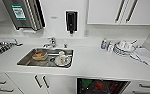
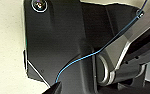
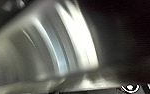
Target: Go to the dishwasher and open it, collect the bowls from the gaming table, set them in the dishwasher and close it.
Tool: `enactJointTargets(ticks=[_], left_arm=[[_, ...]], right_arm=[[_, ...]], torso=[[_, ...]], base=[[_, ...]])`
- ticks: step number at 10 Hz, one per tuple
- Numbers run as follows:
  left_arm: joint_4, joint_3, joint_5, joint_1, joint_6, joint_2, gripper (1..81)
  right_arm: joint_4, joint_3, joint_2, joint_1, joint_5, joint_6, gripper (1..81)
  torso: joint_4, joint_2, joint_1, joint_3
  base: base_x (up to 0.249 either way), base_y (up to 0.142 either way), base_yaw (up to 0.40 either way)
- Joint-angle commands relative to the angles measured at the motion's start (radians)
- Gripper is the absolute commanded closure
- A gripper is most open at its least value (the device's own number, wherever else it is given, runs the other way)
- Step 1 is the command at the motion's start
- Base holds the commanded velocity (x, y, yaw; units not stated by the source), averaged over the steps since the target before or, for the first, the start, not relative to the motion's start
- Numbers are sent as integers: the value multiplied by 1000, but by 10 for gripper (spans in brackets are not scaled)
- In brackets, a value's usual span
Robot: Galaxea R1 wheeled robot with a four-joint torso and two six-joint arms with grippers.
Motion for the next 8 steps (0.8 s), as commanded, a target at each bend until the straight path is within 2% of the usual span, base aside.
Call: enactJointTargets(ticks=[1,3,4,6,8], left_arm=[[-2,-4,59,-1,0,-9,10],[-2,-4,59,-1,0,-3,10],[0,-4,59,-1,1,3,10],[0,-16,59,-1,3,12,10],[2,-24,59,-1,3,17,10]], right_arm=[[13,100,-63,184,-11,82,10],[13,207,-110,247,9,122,10],[13,291,-162,281,15,146,10],[12,451,-270,324,86,193,10],[12,545,-339,318,170,205,10]], torso=[[0,0,0,0],[0,0,0,0],[0,0,0,0],[0,0,0,0],[0,0,0,0]], base=[[0,0,0],[0,0,0],[0,0,0],[0,0,0],[0,0,0]])
